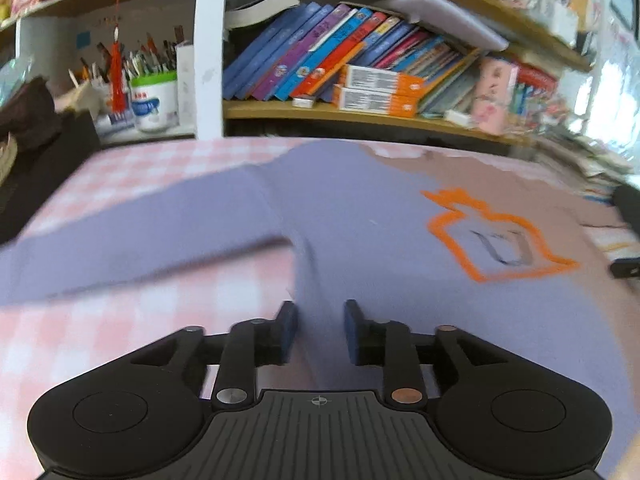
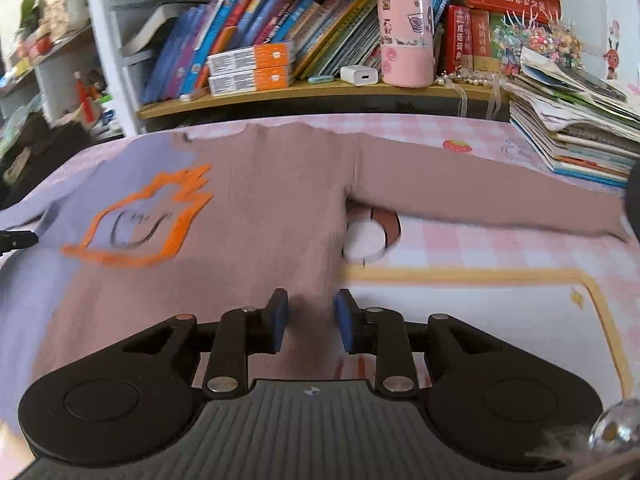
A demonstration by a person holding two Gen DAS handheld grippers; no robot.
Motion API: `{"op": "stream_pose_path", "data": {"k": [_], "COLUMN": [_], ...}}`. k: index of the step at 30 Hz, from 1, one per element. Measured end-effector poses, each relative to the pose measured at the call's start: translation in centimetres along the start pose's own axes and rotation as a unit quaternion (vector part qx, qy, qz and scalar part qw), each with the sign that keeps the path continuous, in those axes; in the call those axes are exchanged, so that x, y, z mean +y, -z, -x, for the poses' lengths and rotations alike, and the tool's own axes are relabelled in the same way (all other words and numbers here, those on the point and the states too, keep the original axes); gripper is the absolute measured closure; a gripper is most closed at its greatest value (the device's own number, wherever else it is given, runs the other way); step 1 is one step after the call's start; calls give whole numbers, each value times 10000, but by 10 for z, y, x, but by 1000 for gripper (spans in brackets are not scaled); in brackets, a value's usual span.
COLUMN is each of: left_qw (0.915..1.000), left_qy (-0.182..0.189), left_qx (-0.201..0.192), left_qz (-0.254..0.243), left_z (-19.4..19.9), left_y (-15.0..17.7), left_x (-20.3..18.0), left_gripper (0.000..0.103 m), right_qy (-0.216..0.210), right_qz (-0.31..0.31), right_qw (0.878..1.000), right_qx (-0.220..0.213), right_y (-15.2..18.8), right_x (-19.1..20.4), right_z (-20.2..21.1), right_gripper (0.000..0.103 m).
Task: Fold clothes
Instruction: 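Lower the sweater flat onto the mat with both grippers, sleeves outstretched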
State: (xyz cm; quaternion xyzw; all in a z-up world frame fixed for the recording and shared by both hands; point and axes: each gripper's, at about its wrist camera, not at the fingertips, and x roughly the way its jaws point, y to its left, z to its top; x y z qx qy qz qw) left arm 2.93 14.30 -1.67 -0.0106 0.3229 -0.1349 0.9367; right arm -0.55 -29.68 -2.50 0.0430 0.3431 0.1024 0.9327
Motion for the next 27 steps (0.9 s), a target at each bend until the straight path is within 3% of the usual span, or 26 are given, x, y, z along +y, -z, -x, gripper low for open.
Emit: {"op": "stream_pose_path", "data": {"k": [4,11,13,15,18,27], "left_qw": [9996,9981,9986,9987,9987,9989], "left_qy": [206,193,128,99,75,-120], "left_qx": [-120,-359,-349,-330,-302,-294], "left_qz": [146,454,371,379,409,346], "left_z": [31,64,64,64,64,63], "left_y": [27,59,59,58,58,58], "left_x": [-13,-32,-36,-34,-28,-26], "left_gripper": [59,60,66,82,94,95], "right_qy": [-21,48,81,106,180,60], "right_qz": [-116,-77,18,110,315,280], "right_qw": [9999,9997,9997,9996,9991,9992], "right_qx": [-90,-240,-240,-219,-200,-288], "right_y": [23,58,61,63,64,64], "right_x": [4,19,24,29,38,35], "right_z": [27,63,66,68,68,64], "right_gripper": [78,85,88,91,92,93]}}
